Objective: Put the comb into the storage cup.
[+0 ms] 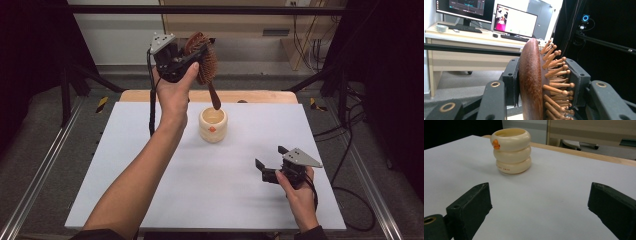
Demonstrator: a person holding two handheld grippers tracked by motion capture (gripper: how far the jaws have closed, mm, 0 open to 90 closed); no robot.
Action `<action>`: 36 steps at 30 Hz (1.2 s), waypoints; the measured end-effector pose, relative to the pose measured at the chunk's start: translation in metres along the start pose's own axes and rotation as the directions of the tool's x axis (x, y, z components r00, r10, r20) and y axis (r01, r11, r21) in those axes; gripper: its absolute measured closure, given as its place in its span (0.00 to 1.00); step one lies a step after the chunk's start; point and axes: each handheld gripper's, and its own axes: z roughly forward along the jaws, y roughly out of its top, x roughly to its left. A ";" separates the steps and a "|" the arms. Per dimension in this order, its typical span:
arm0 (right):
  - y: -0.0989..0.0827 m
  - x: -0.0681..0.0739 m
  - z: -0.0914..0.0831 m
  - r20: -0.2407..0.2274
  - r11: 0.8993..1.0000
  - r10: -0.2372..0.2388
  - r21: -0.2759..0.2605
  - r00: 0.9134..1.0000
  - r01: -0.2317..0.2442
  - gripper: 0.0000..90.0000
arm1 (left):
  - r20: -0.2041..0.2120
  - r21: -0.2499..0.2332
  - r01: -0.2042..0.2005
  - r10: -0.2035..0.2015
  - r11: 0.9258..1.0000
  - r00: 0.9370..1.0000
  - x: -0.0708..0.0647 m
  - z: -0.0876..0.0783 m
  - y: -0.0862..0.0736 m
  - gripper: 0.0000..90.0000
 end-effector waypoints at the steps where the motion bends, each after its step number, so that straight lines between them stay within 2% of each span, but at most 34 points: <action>1: 0.000 0.000 0.000 -0.002 1.000 0.000 -0.002 1.000 0.000 0.06 | -0.001 0.001 0.005 -0.005 1.000 1.000 0.000 0.000 -0.001 0.58; 3: 0.000 0.001 0.002 -0.007 1.000 -0.005 -0.001 1.000 0.005 0.06 | -0.003 0.003 0.017 -0.017 1.000 1.000 0.002 0.002 -0.004 0.58; 11: 0.000 -0.001 0.002 -0.009 1.000 -0.002 0.000 1.000 0.002 0.06 | -0.022 0.013 0.020 -0.020 1.000 1.000 0.006 0.010 -0.009 0.58; 18: 0.000 0.000 0.003 -0.014 1.000 -0.005 0.000 1.000 0.005 0.06 | -0.041 0.024 0.003 -0.002 1.000 0.999 0.008 0.015 -0.015 0.58; 36: 0.000 0.002 0.003 -0.024 1.000 -0.016 0.006 1.000 0.016 0.05 | -0.060 0.039 0.006 -0.004 0.999 0.998 0.013 0.024 -0.030 0.58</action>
